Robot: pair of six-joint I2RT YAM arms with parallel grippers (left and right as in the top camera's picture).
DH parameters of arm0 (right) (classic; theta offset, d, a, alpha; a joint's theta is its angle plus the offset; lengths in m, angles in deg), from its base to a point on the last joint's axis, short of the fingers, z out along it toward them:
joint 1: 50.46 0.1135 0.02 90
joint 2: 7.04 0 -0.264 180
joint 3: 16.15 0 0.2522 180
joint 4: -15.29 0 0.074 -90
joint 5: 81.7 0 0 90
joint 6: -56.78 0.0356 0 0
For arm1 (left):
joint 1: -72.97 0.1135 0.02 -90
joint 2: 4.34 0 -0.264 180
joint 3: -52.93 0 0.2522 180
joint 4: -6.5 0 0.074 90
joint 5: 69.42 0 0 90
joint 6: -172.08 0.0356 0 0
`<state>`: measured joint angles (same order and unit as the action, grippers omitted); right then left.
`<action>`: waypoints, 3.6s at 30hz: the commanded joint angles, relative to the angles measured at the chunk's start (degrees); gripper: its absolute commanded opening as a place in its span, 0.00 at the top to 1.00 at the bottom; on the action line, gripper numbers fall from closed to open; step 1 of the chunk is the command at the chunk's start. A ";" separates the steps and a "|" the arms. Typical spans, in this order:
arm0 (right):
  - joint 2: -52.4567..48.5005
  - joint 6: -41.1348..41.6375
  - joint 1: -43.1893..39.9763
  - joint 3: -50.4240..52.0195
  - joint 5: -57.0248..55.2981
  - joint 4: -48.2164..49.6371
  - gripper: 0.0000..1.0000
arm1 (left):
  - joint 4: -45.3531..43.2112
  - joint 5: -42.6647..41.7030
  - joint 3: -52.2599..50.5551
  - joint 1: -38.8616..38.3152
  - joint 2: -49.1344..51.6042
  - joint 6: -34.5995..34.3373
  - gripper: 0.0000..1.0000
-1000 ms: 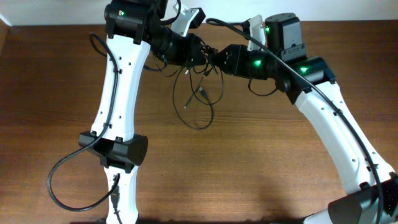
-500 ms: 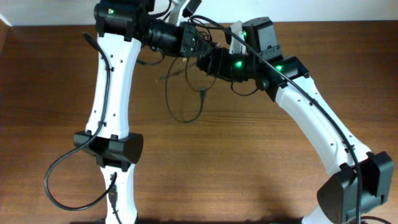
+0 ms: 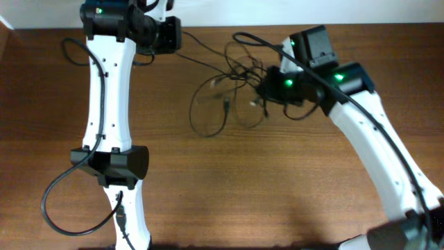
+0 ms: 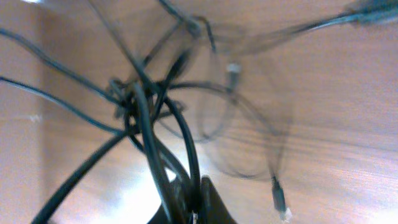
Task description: Untangle cables
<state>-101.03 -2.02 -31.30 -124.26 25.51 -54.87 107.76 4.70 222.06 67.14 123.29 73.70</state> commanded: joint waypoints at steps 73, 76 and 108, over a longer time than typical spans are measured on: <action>11.34 -19.85 -20.28 1.05 6.36 -18.05 0.96 | 3.67 13.92 -10.78 42.49 -14.69 -4.87 0.08; 11.32 -19.85 -20.28 1.05 6.34 -18.12 0.96 | 3.45 13.70 -10.78 33.24 -15.72 -2.58 0.16; 8.63 -18.73 -14.93 1.16 11.32 -14.14 0.96 | -45.83 -32.33 -50.34 -19.32 -13.94 4.11 0.30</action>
<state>-92.18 -21.15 -46.65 -123.32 33.88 -69.85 60.05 -27.91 171.99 47.76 109.39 78.22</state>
